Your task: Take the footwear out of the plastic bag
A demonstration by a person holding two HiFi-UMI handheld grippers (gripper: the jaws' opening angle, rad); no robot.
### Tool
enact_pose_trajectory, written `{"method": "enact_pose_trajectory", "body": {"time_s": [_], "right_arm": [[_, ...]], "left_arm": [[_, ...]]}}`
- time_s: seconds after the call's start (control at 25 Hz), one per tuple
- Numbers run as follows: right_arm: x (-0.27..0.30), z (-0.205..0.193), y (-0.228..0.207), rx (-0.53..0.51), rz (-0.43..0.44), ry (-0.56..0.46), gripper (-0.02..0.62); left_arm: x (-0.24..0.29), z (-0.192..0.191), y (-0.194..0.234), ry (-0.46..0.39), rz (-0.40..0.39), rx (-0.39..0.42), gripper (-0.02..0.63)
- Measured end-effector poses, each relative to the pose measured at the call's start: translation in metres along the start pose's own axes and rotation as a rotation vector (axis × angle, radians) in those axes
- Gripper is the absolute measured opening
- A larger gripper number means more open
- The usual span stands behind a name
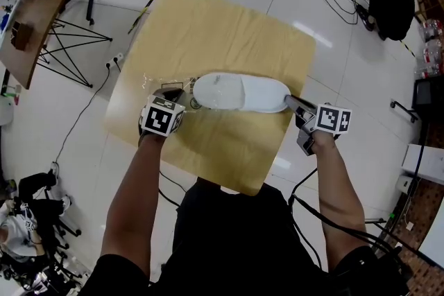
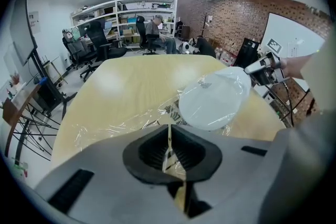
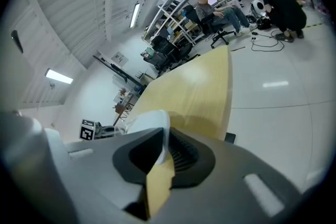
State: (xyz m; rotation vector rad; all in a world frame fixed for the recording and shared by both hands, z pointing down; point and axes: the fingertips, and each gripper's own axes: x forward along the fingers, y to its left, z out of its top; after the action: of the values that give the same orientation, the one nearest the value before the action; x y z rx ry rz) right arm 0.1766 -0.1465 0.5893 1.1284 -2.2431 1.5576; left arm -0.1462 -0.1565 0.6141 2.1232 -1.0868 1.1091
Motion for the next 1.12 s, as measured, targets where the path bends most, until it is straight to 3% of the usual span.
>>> {"method": "enact_pose_trajectory", "body": {"time_s": [0.08, 0.16, 0.2, 0.32, 0.44, 0.52, 0.6, 0.76, 0.88, 1.12], "right_arm": [[-0.002, 0.001, -0.001, -0.013, -0.011, 0.000, 0.038], [-0.003, 0.000, -0.001, -0.030, -0.021, 0.004, 0.038], [-0.003, 0.000, 0.000, -0.033, -0.023, 0.006, 0.038], [-0.002, -0.001, 0.000, -0.046, -0.031, 0.014, 0.040], [0.000, -0.002, 0.000, -0.048, -0.032, 0.017, 0.040], [0.002, -0.003, 0.002, -0.047, -0.030, 0.017, 0.040], [0.003, -0.003, 0.004, -0.046, -0.031, 0.018, 0.040], [0.001, -0.001, 0.005, -0.043, -0.004, 0.017, 0.039], [-0.001, 0.000, 0.001, -0.035, 0.007, 0.017, 0.037], [-0.018, 0.004, -0.009, -0.014, 0.012, 0.012, 0.035]], "left_arm": [[-0.005, 0.000, 0.009, -0.009, 0.027, -0.010, 0.035], [-0.015, 0.010, 0.013, -0.056, 0.030, -0.038, 0.110], [-0.023, 0.019, 0.011, -0.094, 0.017, -0.051, 0.173], [-0.037, 0.051, -0.016, -0.190, -0.091, 0.005, 0.187], [-0.014, 0.051, -0.055, -0.096, -0.183, 0.200, 0.193], [0.005, 0.039, -0.067, 0.008, -0.194, 0.270, 0.199], [0.016, 0.032, -0.071, 0.050, -0.199, 0.253, 0.192], [0.020, 0.035, -0.067, -0.008, -0.200, 0.164, 0.164], [0.020, 0.031, -0.062, -0.004, -0.193, 0.194, 0.100], [0.020, 0.021, -0.058, 0.048, -0.171, 0.253, 0.071]]}}
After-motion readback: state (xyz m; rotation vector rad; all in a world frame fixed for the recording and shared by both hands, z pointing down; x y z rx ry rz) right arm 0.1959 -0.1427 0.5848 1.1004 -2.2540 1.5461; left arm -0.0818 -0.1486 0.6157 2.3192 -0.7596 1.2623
